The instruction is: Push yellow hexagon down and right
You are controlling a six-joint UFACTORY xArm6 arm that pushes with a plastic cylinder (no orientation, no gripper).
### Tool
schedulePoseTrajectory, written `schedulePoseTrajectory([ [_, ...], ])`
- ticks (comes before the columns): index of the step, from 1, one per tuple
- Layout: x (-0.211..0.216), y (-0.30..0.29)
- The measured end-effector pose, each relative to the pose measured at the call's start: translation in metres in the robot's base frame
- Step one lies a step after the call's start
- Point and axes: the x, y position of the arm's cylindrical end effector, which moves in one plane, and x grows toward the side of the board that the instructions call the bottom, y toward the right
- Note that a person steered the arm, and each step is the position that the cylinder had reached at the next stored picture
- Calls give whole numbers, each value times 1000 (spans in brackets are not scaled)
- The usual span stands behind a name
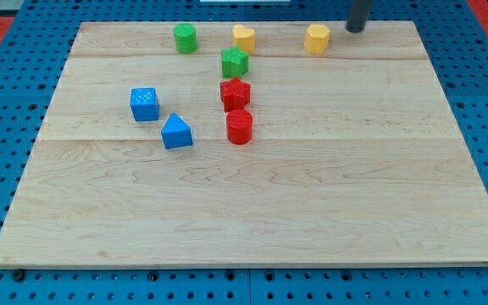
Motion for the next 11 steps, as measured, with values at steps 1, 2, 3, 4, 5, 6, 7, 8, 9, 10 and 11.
schedulePoseTrajectory([
  [1, -1, -8],
  [2, -1, -8],
  [3, 3, -32],
  [4, 10, -50],
  [5, 62, -65],
  [6, 124, -66],
  [7, 143, -60],
  [8, 144, -56],
  [9, 144, -56],
  [10, 144, -58],
  [11, 146, -60],
])
